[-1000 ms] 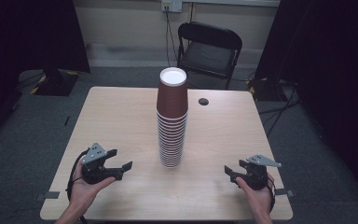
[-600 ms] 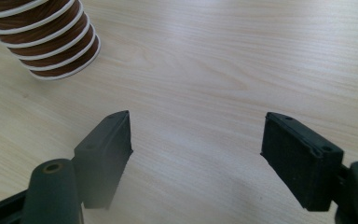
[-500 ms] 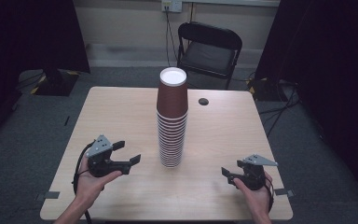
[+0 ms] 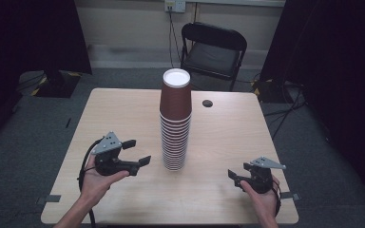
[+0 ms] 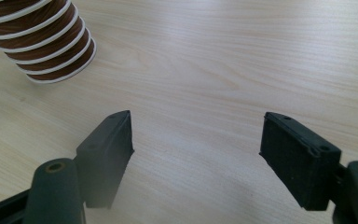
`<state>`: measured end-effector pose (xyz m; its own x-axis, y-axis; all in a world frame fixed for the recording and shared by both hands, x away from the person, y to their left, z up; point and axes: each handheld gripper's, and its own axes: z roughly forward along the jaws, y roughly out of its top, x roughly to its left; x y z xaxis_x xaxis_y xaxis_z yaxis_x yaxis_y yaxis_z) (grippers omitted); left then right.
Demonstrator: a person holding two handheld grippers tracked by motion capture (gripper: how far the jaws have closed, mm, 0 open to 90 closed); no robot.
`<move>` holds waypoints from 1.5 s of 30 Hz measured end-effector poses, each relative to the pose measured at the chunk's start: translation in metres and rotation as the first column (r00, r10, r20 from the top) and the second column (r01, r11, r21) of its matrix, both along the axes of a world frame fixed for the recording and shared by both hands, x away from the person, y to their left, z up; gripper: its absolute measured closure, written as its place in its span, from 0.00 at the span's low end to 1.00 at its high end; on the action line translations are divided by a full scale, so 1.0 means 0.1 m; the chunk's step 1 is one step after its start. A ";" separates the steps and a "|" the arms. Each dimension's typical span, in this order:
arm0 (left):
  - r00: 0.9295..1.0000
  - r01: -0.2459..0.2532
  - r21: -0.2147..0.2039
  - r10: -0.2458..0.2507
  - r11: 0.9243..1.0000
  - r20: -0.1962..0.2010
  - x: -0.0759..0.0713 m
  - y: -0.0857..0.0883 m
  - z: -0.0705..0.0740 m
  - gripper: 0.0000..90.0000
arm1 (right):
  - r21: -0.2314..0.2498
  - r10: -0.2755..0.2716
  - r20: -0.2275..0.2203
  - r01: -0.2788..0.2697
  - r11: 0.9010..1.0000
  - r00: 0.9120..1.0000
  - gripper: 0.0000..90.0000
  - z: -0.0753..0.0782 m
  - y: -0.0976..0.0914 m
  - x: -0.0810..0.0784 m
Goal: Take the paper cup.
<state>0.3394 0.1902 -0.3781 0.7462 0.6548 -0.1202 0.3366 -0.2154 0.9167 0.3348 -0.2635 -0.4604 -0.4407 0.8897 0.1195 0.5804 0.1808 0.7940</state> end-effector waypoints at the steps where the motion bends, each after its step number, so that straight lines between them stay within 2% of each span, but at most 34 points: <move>1: 1.000 0.014 0.007 -0.014 1.000 0.011 0.00 -0.01 0.03 0.23 | 0.001 0.001 0.000 -0.001 1.000 1.000 0.29 0.00 0.00 0.00; 7: 0.999 0.035 -0.002 -0.035 0.999 0.029 0.01 -0.09 0.13 0.24 | 0.000 0.006 -0.006 -0.006 1.000 1.000 0.29 -0.01 0.00 0.01; 12: 0.999 0.039 -0.021 -0.039 0.999 0.023 0.02 -0.13 0.22 0.24 | 0.003 0.009 -0.006 -0.009 1.000 1.000 0.29 -0.01 0.00 0.01; 15: 0.999 0.042 -0.068 -0.040 0.997 0.024 0.04 -0.14 0.32 0.24 | 0.004 0.009 -0.012 -0.009 1.000 1.000 0.29 -0.02 0.00 0.01; 18: 0.998 0.066 -0.090 -0.064 0.994 0.026 0.06 -0.15 0.41 0.20 | 0.006 0.009 -0.011 -0.009 1.000 1.000 0.29 -0.02 0.00 0.01; 24: 0.994 0.093 -0.078 -0.089 0.993 0.057 0.10 -0.19 0.57 0.19 | 0.004 0.012 -0.016 -0.012 1.000 1.000 0.29 -0.03 0.00 0.02; 26: 0.992 0.095 -0.089 -0.088 0.991 0.086 0.12 -0.21 0.65 0.19 | 0.004 0.015 -0.016 -0.015 1.000 1.000 0.29 -0.03 0.02 0.02; 33: 0.987 0.117 -0.099 -0.105 0.988 0.119 0.18 -0.26 0.82 0.18 | 0.006 0.014 -0.019 -0.014 1.000 1.000 0.29 -0.04 0.01 0.02; 36: 0.986 0.097 -0.095 -0.083 0.991 0.144 0.19 -0.28 0.90 0.18 | 0.008 0.011 -0.024 -0.011 1.000 1.000 0.29 -0.04 0.01 0.03; 40: 0.984 0.108 -0.095 -0.092 0.990 0.152 0.23 -0.31 0.98 0.17 | 0.010 0.010 -0.027 -0.010 1.000 1.000 0.29 -0.04 0.01 0.03; 43: 0.980 0.119 -0.085 -0.103 0.989 0.170 0.29 -0.36 1.11 0.17 | 0.009 0.016 -0.028 -0.015 1.000 0.999 0.29 -0.05 0.02 0.03; 44: 0.980 0.119 -0.085 -0.103 0.989 0.170 0.29 -0.36 1.11 0.17 | 0.009 0.016 -0.028 -0.015 1.000 0.999 0.29 -0.05 0.02 0.03; 45: 0.977 0.121 -0.076 -0.105 0.990 0.188 0.31 -0.38 1.16 0.17 | 0.009 0.017 -0.029 -0.017 1.000 0.999 0.29 -0.05 0.02 0.04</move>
<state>0.3704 0.1521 -0.2620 0.8293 0.5581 -0.0273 0.1397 -0.1597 0.9772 0.3385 -0.2611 -0.4653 -0.4517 0.8811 0.1401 0.6005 0.1841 0.7782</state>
